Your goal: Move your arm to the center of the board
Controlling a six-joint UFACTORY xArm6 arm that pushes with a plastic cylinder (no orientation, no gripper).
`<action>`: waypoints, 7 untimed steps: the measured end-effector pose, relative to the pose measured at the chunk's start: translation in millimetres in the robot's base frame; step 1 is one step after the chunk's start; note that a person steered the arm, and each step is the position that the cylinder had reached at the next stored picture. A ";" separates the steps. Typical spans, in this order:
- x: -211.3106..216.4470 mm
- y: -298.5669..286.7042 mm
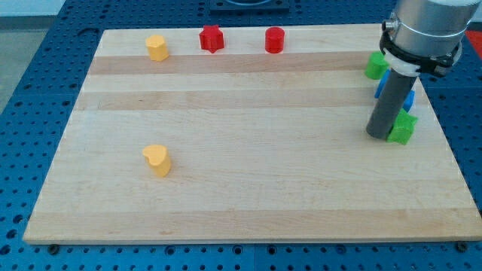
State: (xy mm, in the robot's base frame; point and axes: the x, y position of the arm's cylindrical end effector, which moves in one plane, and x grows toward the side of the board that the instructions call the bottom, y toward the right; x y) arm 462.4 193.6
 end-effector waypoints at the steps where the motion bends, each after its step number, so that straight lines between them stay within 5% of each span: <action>1: 1.1 -0.9; 7: -2.2 -100.6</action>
State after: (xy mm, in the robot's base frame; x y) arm 460.2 93.0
